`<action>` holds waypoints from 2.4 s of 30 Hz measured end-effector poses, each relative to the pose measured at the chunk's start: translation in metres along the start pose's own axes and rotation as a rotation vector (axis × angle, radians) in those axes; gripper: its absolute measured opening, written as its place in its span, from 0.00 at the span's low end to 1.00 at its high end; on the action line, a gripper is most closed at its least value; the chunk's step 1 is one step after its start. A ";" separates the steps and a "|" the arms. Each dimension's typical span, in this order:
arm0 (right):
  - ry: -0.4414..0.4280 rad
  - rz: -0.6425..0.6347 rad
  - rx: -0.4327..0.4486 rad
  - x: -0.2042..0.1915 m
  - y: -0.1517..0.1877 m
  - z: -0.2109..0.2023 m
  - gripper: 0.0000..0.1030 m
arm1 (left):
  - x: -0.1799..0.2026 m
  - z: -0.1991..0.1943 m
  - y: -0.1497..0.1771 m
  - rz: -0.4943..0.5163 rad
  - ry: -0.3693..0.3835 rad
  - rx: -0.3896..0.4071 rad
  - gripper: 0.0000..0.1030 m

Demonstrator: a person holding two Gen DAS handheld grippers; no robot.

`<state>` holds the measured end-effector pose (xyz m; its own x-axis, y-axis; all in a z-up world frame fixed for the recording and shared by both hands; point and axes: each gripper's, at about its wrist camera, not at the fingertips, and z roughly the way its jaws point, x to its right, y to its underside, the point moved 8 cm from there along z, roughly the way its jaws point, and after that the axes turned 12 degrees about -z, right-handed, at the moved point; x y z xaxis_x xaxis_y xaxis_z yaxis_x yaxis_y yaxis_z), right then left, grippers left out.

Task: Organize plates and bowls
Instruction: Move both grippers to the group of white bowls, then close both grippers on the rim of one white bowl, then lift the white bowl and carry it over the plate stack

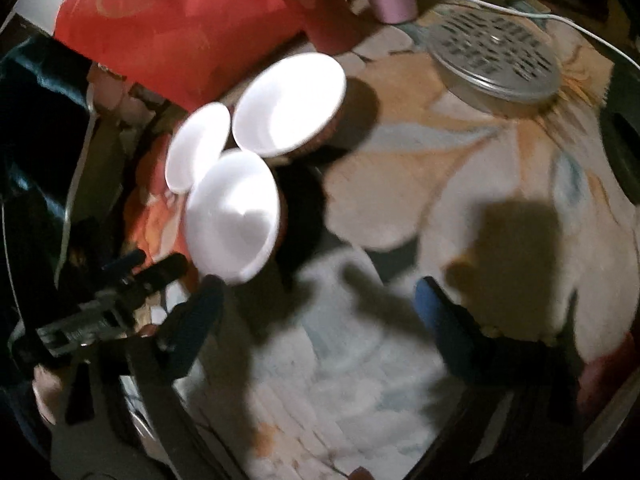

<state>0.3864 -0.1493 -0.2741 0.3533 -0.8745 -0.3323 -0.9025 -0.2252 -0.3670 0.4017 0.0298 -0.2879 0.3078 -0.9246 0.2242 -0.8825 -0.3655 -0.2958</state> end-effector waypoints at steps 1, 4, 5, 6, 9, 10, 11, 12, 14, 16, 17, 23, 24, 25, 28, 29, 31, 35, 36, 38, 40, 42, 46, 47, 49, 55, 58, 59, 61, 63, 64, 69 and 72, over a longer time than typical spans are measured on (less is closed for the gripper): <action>-0.011 0.013 0.006 -0.003 -0.007 0.005 0.88 | -0.001 0.003 -0.005 -0.005 0.002 0.006 0.97; -0.031 0.055 0.004 -0.004 -0.017 0.018 0.82 | -0.001 0.013 -0.012 -0.016 0.006 0.002 0.90; -0.030 0.064 -0.002 -0.004 -0.019 0.023 0.76 | -0.001 0.015 -0.013 -0.016 0.010 -0.003 0.86; -0.029 0.076 -0.007 -0.003 -0.021 0.027 0.73 | 0.000 0.017 -0.015 -0.016 0.011 -0.002 0.82; -0.022 0.096 -0.021 -0.001 -0.024 0.039 0.65 | 0.006 0.023 -0.019 -0.008 0.028 0.001 0.66; -0.026 0.097 -0.028 -0.002 -0.025 0.044 0.60 | 0.008 0.026 -0.020 -0.006 0.034 -0.004 0.58; -0.033 0.097 -0.037 -0.003 -0.025 0.048 0.55 | 0.010 0.030 -0.021 -0.003 0.028 -0.017 0.42; -0.039 0.098 -0.047 -0.003 -0.025 0.052 0.52 | 0.011 0.034 -0.021 -0.001 0.022 -0.029 0.33; -0.059 0.103 -0.071 -0.007 -0.024 0.062 0.37 | 0.015 0.042 -0.020 0.011 0.016 -0.050 0.26; -0.070 0.109 -0.094 -0.009 -0.022 0.071 0.26 | 0.020 0.047 -0.019 0.033 0.005 -0.057 0.18; -0.076 0.112 -0.098 -0.011 -0.022 0.074 0.19 | 0.022 0.048 -0.018 0.038 0.010 -0.064 0.11; -0.045 0.061 -0.107 -0.022 -0.021 0.075 0.09 | 0.022 0.047 -0.015 0.020 0.023 -0.076 0.09; -0.044 0.064 -0.107 -0.023 -0.020 0.075 0.09 | 0.021 0.045 -0.014 0.019 0.028 -0.078 0.09; -0.049 0.069 -0.107 -0.024 -0.018 0.075 0.09 | 0.021 0.042 -0.012 0.018 0.033 -0.077 0.09; -0.051 0.068 -0.104 -0.029 -0.014 0.075 0.09 | 0.021 0.034 -0.005 0.021 0.040 -0.079 0.09; -0.051 0.069 -0.104 -0.029 -0.012 0.074 0.09 | 0.021 0.033 -0.003 0.025 0.038 -0.080 0.09; -0.051 0.069 -0.101 -0.030 -0.008 0.070 0.09 | 0.022 0.028 0.003 0.029 0.039 -0.083 0.09; -0.055 0.068 -0.093 -0.029 0.000 0.057 0.09 | 0.026 0.015 0.015 0.040 0.038 -0.081 0.09; -0.056 0.066 -0.093 -0.030 0.003 0.054 0.09 | 0.028 0.012 0.018 0.045 0.036 -0.080 0.09; -0.058 0.061 -0.092 -0.031 0.009 0.046 0.09 | 0.031 0.003 0.024 0.058 0.035 -0.078 0.09; -0.058 0.061 -0.096 -0.030 0.018 0.037 0.09 | 0.037 -0.007 0.030 0.075 0.033 -0.071 0.09; -0.063 0.063 -0.099 -0.030 0.025 0.029 0.09 | 0.042 -0.015 0.036 0.090 0.031 -0.065 0.09; -0.071 0.080 -0.098 -0.025 0.041 0.007 0.09 | 0.053 -0.031 0.054 0.136 0.016 -0.061 0.09; -0.071 0.081 -0.094 -0.025 0.043 0.003 0.09 | 0.055 -0.035 0.057 0.142 0.018 -0.060 0.09; -0.076 0.092 -0.081 -0.023 0.050 -0.008 0.09 | 0.061 -0.043 0.064 0.147 0.025 -0.058 0.09; -0.078 0.134 -0.055 -0.014 0.073 -0.037 0.09 | 0.089 -0.061 0.085 0.194 0.027 -0.049 0.09; -0.063 0.141 -0.045 -0.008 0.086 -0.054 0.09 | 0.105 -0.070 0.097 0.227 0.034 -0.049 0.09; -0.061 0.147 -0.041 -0.006 0.089 -0.058 0.10 | 0.110 -0.071 0.101 0.232 0.038 -0.051 0.09; -0.059 0.166 -0.031 0.000 0.095 -0.069 0.09 | 0.120 -0.075 0.108 0.243 0.052 -0.056 0.09; -0.059 0.186 -0.024 0.008 0.102 -0.079 0.10 | 0.128 -0.077 0.115 0.251 0.064 -0.062 0.09; -0.062 0.201 -0.019 0.012 0.106 -0.084 0.10 | 0.134 -0.078 0.119 0.256 0.071 -0.066 0.09; -0.043 0.232 -0.014 0.029 0.125 -0.102 0.10 | 0.157 -0.080 0.140 0.300 0.088 -0.078 0.09; -0.028 0.253 -0.017 0.040 0.136 -0.111 0.10 | 0.170 -0.077 0.151 0.318 0.100 -0.092 0.09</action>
<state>0.2505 -0.2630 -0.2411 0.1220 -0.8917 -0.4359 -0.9671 -0.0080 -0.2544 0.2936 -0.1744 -0.2225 -0.0205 -0.9740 0.2258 -0.9584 -0.0451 -0.2819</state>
